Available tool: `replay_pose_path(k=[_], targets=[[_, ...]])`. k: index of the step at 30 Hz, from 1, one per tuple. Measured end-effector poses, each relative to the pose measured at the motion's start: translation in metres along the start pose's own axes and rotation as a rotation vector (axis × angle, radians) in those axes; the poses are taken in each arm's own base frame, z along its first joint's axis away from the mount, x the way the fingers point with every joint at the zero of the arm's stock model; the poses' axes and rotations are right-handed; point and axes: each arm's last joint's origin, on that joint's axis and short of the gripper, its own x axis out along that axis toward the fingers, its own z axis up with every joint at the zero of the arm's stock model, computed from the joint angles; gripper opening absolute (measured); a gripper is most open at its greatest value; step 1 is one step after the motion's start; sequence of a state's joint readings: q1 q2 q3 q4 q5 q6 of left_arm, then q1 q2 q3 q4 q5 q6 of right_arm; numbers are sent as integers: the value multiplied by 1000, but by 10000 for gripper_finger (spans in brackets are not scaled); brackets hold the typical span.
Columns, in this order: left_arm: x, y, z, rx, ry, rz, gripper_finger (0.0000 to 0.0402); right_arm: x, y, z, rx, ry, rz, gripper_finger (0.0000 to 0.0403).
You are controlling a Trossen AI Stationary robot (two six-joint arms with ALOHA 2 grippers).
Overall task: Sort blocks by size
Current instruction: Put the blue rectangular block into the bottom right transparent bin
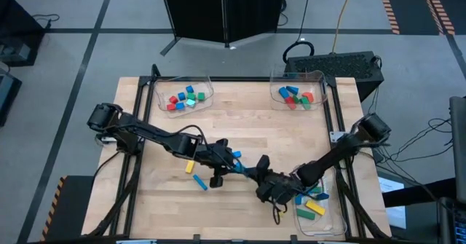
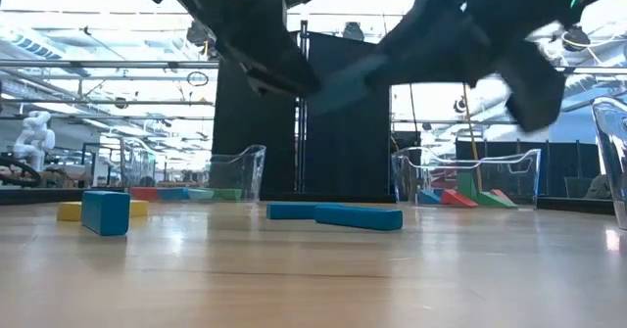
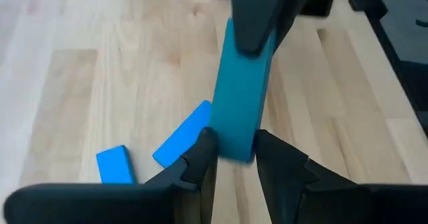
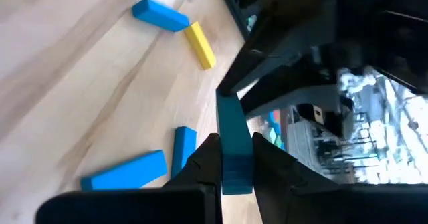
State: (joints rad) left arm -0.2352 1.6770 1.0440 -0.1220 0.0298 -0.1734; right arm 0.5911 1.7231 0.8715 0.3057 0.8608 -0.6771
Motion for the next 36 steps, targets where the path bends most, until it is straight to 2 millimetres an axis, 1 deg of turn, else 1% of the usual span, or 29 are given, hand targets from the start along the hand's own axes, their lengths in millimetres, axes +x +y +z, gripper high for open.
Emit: replay_pose_path(k=[2, 4, 5, 7, 10, 12, 17, 19, 22, 26, 32, 36], targets=[[-5, 0, 0, 2, 10, 20, 100, -10, -8, 2, 53, -1, -5, 46], [-8, 2, -7, 9, 68, 67, 100, -23, -23, 3, 144, 9, -43, 46], [-7, 2, -8, 17, 76, 90, 100, -30, -30, 3, 194, 21, -66, 46], [-11, 3, -9, 35, 88, 151, 100, -43, -39, -1, 256, 37, -54, 46], [-12, 4, -11, 43, 103, 230, 100, -65, -56, -8, 383, 25, 3, 46], [-11, 6, -17, 47, 133, 254, 100, -79, -68, -13, 481, 13, 55, 46], [-11, 5, -17, 65, 122, 257, 104, -104, -83, -33, 714, 68, 241, 45], [-10, 4, -17, 98, 121, 264, 111, -112, -85, -40, 804, 105, 307, 45], [-9, 4, -16, 189, 122, 265, 120, -122, -83, -47, 871, 175, 441, 45], [-9, 4, -13, 203, 90, 265, 123, -133, -78, -52, 947, 270, 619, 45], [-8, 4, -9, 199, 56, 265, 123, -147, -71, -51, 1066, 383, 831, 45], [-8, 3, -7, 197, 28, 266, 123, -154, -66, -48, 1127, 436, 908, 45]])
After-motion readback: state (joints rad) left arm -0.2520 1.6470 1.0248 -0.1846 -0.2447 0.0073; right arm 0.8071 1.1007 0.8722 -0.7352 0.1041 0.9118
